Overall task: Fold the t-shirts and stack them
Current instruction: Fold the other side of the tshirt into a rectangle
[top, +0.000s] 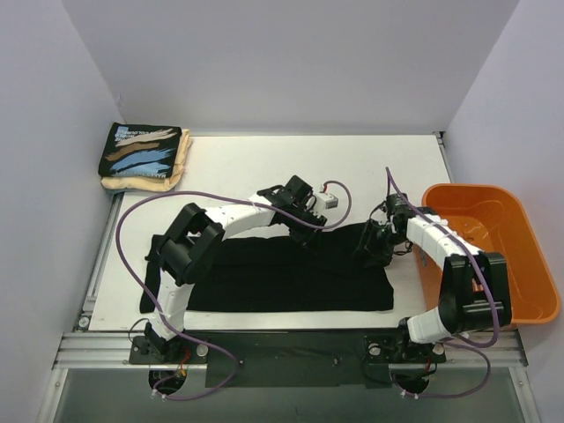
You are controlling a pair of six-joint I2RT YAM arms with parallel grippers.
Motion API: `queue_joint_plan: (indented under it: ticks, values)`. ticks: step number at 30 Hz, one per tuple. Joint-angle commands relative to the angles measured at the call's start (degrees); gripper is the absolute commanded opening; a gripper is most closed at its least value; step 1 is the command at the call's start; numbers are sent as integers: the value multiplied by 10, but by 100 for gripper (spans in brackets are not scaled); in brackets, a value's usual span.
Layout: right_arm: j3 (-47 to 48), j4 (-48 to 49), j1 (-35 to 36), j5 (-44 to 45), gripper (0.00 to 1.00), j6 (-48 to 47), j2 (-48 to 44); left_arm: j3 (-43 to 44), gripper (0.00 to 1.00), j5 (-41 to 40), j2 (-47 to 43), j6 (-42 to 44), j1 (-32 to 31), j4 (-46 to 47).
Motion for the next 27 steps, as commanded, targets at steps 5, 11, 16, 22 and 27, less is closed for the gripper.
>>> queue_joint_plan:
  ticks: [5,11,16,22,27]
  values:
    - [-9,21,0,23,24,-4,53,-18,16,35,2,-15,-2,59]
    - [-14,33,0,18,5,-6,65,-34,3,42,0,-15,-5,65]
    - [-14,21,-1,26,0,-16,33,-24,21,10,-6,-11,4,46]
    - [-8,13,11,45,0,-31,-26,17,36,-5,-9,-20,8,45]
    - [-6,15,14,40,0,-28,-12,44,45,-34,20,-9,7,50]
